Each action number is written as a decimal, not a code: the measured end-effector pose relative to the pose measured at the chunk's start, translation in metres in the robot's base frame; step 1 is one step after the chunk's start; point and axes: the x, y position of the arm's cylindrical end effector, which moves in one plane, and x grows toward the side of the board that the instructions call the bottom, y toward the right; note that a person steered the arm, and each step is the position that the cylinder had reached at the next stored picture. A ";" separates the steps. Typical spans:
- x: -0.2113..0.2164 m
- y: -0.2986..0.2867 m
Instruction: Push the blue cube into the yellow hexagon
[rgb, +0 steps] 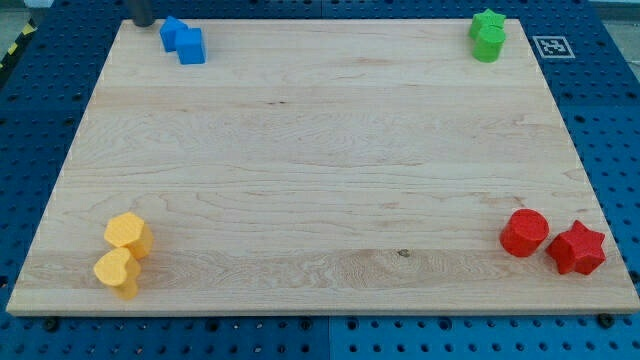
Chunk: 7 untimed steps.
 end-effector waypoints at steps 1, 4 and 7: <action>0.001 0.039; 0.018 0.068; 0.065 0.068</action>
